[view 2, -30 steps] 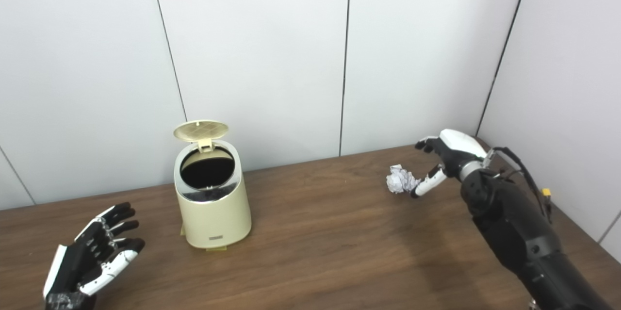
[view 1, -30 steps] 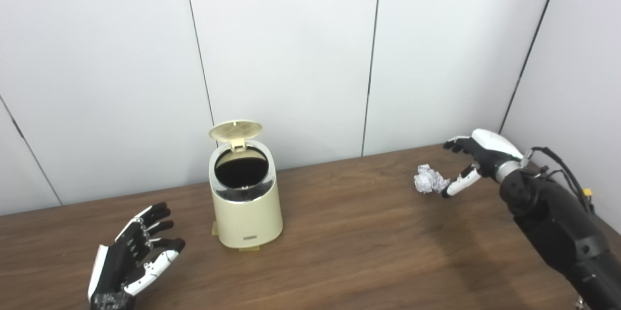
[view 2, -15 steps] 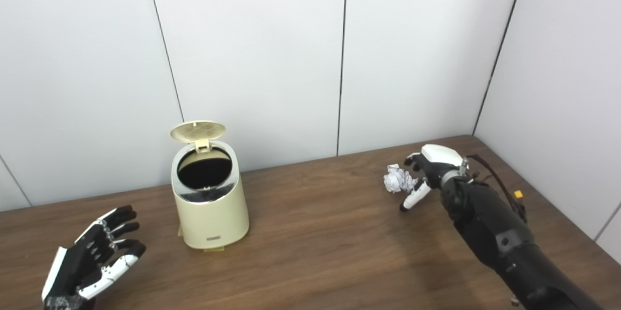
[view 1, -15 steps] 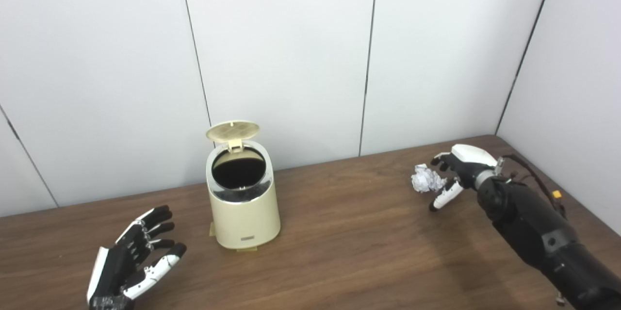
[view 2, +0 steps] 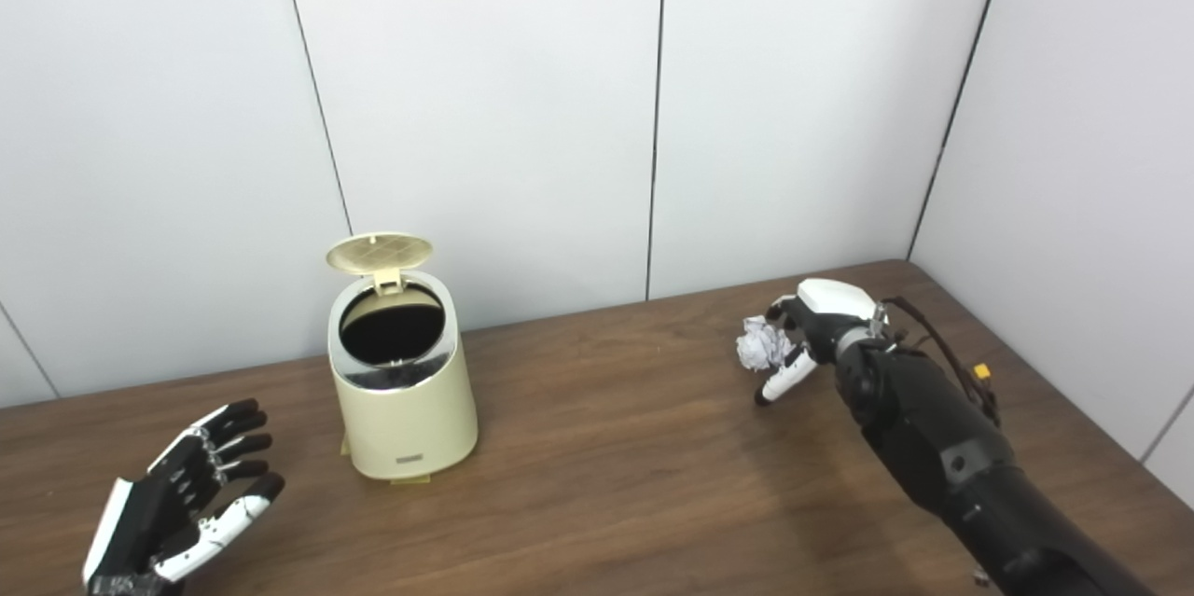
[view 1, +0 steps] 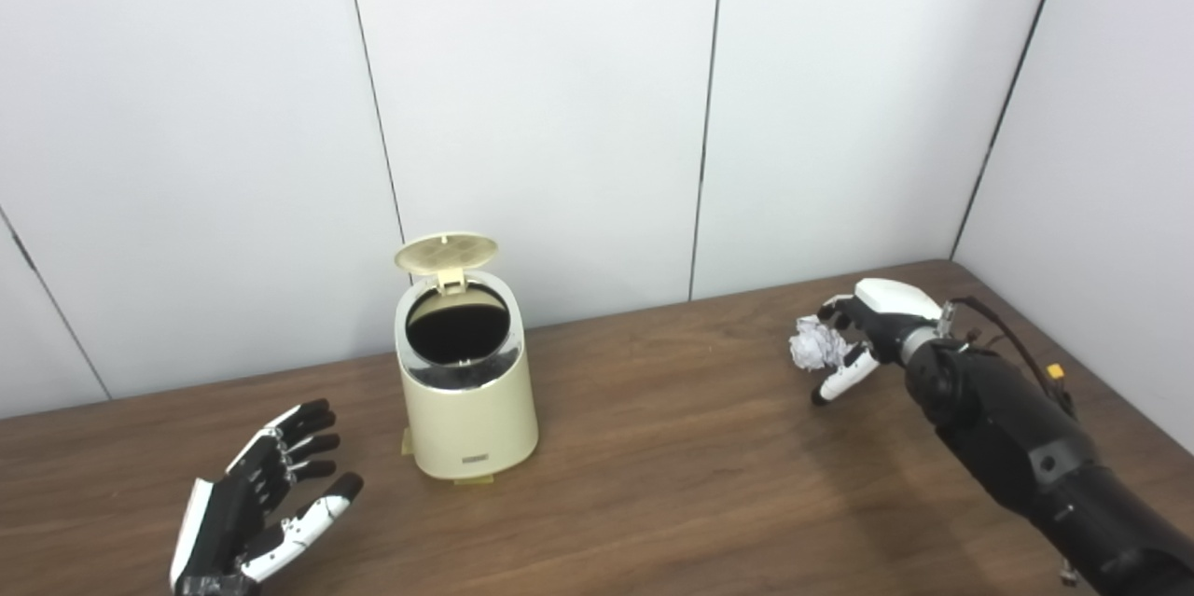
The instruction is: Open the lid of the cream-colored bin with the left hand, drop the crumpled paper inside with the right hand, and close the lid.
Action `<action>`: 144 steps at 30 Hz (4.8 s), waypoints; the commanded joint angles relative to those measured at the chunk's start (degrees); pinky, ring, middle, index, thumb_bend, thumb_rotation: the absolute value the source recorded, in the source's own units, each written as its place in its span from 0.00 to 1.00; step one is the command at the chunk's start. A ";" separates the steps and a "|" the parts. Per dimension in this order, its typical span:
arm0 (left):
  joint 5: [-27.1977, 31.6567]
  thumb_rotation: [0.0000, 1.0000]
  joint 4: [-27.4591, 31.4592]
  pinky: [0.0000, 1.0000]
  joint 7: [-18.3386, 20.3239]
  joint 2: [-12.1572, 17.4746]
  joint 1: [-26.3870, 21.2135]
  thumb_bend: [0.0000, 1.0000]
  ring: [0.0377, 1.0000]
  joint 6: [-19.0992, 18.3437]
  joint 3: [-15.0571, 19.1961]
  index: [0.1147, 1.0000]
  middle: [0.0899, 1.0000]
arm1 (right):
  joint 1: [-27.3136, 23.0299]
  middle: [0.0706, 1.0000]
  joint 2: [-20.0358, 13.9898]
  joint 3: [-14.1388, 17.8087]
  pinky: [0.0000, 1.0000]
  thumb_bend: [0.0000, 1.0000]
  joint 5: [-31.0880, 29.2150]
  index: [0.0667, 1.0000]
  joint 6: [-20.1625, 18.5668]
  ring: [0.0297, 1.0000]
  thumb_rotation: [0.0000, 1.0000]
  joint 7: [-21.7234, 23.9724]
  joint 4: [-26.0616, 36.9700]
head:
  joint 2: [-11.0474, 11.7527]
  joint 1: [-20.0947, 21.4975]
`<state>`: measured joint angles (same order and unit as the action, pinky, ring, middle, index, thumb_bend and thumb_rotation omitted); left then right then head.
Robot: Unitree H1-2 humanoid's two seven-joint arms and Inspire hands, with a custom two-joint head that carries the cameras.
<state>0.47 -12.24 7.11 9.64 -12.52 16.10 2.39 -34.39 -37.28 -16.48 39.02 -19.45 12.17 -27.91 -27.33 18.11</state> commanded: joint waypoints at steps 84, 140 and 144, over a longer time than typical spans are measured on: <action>-3.84 0.22 0.42 0.67 -2.60 -5.11 -0.57 0.69 0.76 -2.56 -3.48 0.81 0.78 | -8.65 0.41 27.82 5.53 1.00 0.53 -5.72 0.48 5.34 0.56 0.00 -6.08 24.26 | -0.84 -13.33; -4.25 0.19 1.76 0.66 -3.45 -5.55 -0.23 0.69 0.75 -3.10 -4.23 0.80 0.77 | 0.93 0.72 25.79 8.74 0.61 0.88 -10.68 0.71 7.16 0.70 0.15 -7.45 33.25 | -1.46 -16.40; -4.01 0.19 2.07 0.65 -3.79 -5.73 -0.25 0.69 0.75 -2.98 -3.97 0.81 0.77 | 4.55 0.75 24.08 10.05 0.61 0.87 -13.41 0.74 7.58 0.71 0.16 -6.29 35.57 | -1.44 -17.29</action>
<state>-3.40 -10.55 4.23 4.44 -12.58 12.09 -1.57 -28.49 -12.25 -7.45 26.82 -13.47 5.67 5.49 -28.74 0.79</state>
